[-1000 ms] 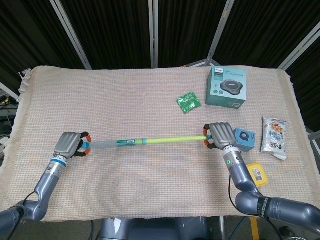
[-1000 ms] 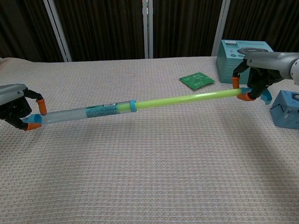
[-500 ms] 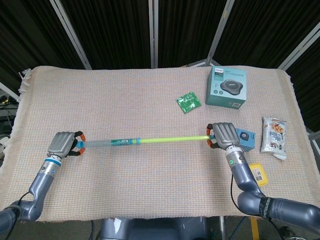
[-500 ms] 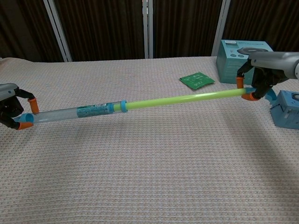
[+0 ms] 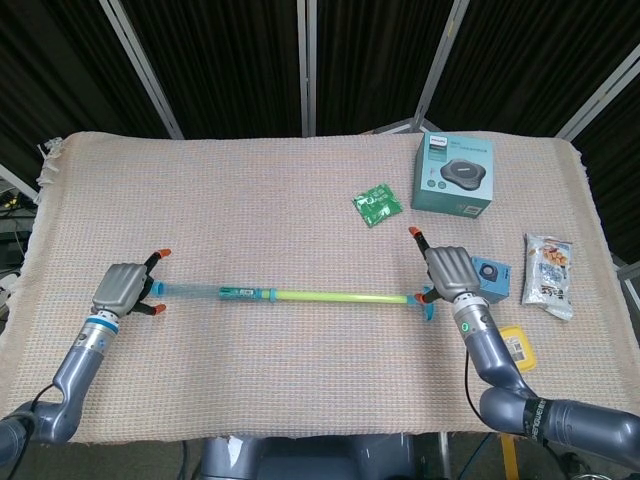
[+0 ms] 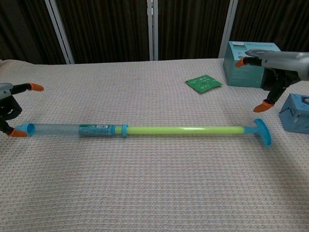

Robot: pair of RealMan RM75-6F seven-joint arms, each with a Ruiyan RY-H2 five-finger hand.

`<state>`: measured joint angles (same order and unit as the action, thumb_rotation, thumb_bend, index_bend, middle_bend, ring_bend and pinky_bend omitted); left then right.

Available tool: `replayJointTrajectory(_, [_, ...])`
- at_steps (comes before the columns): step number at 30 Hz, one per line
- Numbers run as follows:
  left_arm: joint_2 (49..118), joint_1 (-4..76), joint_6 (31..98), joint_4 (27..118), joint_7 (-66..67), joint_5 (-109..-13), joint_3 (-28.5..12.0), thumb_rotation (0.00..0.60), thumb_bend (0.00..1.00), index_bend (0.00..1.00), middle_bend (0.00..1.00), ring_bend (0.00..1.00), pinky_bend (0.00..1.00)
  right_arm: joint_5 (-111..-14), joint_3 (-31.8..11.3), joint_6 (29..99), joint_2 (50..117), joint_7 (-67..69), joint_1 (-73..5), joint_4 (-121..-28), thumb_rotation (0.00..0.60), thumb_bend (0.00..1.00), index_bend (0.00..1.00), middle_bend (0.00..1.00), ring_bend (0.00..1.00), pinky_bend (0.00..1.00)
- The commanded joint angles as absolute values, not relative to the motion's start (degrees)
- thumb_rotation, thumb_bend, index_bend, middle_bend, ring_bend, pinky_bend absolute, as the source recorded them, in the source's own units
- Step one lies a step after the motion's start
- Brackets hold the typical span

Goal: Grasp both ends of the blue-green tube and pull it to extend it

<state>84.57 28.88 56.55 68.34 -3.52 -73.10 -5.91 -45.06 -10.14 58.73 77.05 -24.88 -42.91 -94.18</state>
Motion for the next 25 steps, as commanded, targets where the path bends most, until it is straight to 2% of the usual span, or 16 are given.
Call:
replayJointTrajectory(1, [80.99, 27.25, 60.38, 72.28, -4.52, -75.00, -6.07, 0.600, 0.06, 0.00, 0.81, 0.84, 1.00, -50.75, -9.49, 61.98, 74.14, -22.03, -40.21, -97.23, 0.600, 0.00, 0.00, 0.97, 1.00, 1.00])
replayJointTrajectory(4, [77.93, 25.68, 64.19, 75.97, -4.84, -76.61, -6.12, 0.600, 0.06, 0.00, 0.74, 0.80, 0.99, -56.93, -8.49, 65.49, 71.39, -19.54, -37.51, -99.07, 0.600, 0.00, 0.00, 0.96, 1.00, 1.00])
replayJointTrajectory(6, [76.15, 24.42, 67.17, 78.18, -5.11, -77.85, -6.09, 0.600, 0.06, 0.00, 0.64, 0.72, 0.92, -61.58, -7.71, 68.23, 69.77, -17.15, -35.47, -99.67, 0.600, 0.00, 0.00, 0.92, 0.98, 1.00])
replayJointTrajectory(8, [74.17, 22.67, 70.81, 80.65, -4.94, -79.32, -5.78, 0.600, 0.05, 0.00, 0.50, 0.59, 0.75, -67.51, -6.41, 71.68, 67.97, -13.39, -32.75, -99.45, 0.600, 0.00, 0.00, 0.86, 0.92, 1.00])
replayJointTrajectory(10, [72.52, 21.06, 73.72, 82.81, -4.39, -80.37, -5.36, 0.600, 0.03, 0.00, 0.26, 0.35, 0.44, -72.13, -5.15, 74.78, 66.81, -9.95, -30.32, -98.50, 0.600, 0.00, 0.00, 0.74, 0.82, 0.93])
replayJointTrajectory(11, [71.75, 20.23, 75.11, 83.88, -4.00, -80.81, -5.11, 0.600, 0.02, 0.00, 0.18, 0.26, 0.34, -74.20, -4.48, 76.38, 66.33, -8.30, -29.07, -97.86, 0.600, 0.00, 0.00, 0.66, 0.74, 0.82])
replayJointTrajectory(12, [70.98, 19.39, 76.39, 84.97, -3.55, -81.23, -4.81, 0.600, 0.01, 0.00, 0.08, 0.13, 0.20, -76.10, -3.77, 77.92, 65.91, -6.84, -27.83, -97.13, 0.600, 0.00, 0.00, 0.55, 0.64, 0.67])
replayJointTrajectory(13, [70.48, 18.83, 77.18, 85.69, -3.21, -81.49, -4.57, 0.600, 0.00, 0.00, 0.02, 0.05, 0.10, -77.26, -3.28, 78.95, 65.66, -5.93, -26.99, -96.62, 0.600, 0.00, 0.00, 0.47, 0.55, 0.55])
replayJointTrajectory(14, [69.79, 17.98, 78.35, 86.74, -2.67, -81.82, -4.23, 0.600, 0.00, 0.00, 0.00, 0.02, 0.05, -78.79, -2.59, 80.44, 65.35, -4.65, -25.74, -95.89, 0.600, 0.00, 0.00, 0.34, 0.40, 0.37])
replayJointTrajectory(15, [69.07, 16.89, 79.92, 87.94, -1.99, -82.31, -3.80, 0.600, 0.00, 0.00, 0.00, 0.00, 0.01, -80.25, -1.66, 82.12, 64.97, -3.34, -24.10, -95.04, 0.600, 0.00, 0.00, 0.20, 0.23, 0.19])
replayJointTrajectory(17, [68.28, 15.13, 82.33, 89.41, -0.92, -83.40, -2.88, 0.600, 0.00, 0.00, 0.00, 0.00, 0.00, -81.57, -0.15, 84.04, 64.12, -1.94, -21.46, -94.18, 0.600, 0.00, 0.00, 0.04, 0.04, 0.02])
replayJointTrajectory(18, [68.06, 14.44, 83.19, 89.92, -0.51, -83.84, -2.47, 0.600, 0.00, 0.00, 0.00, 0.00, 0.00, -82.06, 0.41, 84.71, 63.74, -1.56, -20.47, -93.84, 0.600, 0.00, 0.00, 0.00, 0.00, 0.00])
replayJointTrajectory(25, [67.79, 11.54, 85.88, 91.45, 1.16, -85.73, -0.53, 0.600, 0.00, 0.00, 0.00, 0.00, 0.00, -84.10, 2.42, 89.42, 63.61, -2.06, -14.79, -90.79, 0.600, 0.00, 0.00, 0.00, 0.00, 0.00])
